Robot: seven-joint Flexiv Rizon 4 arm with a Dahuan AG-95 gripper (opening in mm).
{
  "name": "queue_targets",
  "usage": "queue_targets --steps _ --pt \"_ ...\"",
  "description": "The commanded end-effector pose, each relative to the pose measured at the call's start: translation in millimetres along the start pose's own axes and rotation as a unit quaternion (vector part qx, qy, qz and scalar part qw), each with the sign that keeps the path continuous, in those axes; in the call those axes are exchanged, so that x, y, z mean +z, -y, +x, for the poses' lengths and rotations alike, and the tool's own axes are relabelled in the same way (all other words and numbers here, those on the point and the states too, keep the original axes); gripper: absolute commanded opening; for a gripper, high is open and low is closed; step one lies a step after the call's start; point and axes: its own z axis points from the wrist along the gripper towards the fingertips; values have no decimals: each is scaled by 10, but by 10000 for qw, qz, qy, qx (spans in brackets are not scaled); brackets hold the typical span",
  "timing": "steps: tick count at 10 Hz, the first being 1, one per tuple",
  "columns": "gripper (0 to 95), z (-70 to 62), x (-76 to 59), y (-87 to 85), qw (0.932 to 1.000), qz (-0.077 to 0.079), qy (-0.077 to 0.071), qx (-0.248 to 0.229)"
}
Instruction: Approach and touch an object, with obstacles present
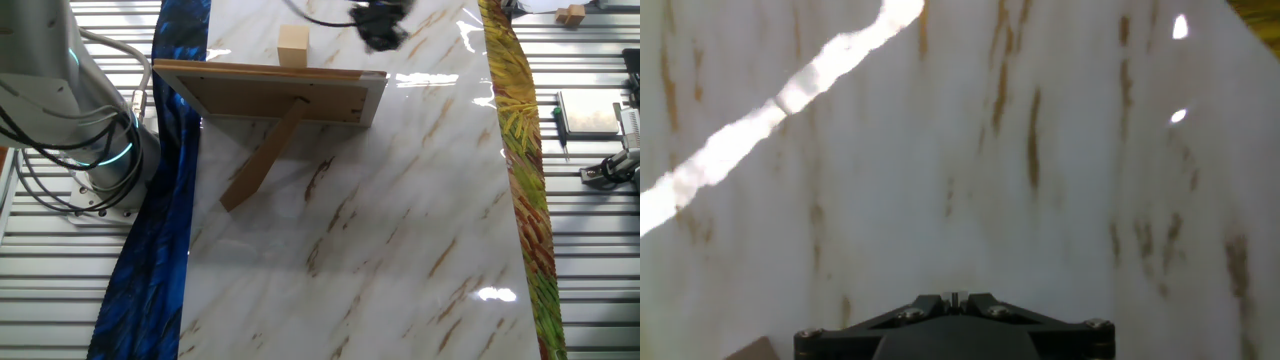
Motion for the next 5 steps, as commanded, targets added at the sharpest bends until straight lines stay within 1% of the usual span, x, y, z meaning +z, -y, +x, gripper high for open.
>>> queue_targets --steps 1,2,3,4,5 --pt "0 -8 -81 251 9997 48 -63 -209" --pt "0 -8 -81 251 9999 43 -53 -157" --pt "0 -8 -81 251 9997 19 -24 -235" --pt "0 -8 -81 251 9998 18 -19 -188" --pt "0 -8 -81 251 10000 36 -28 -22"
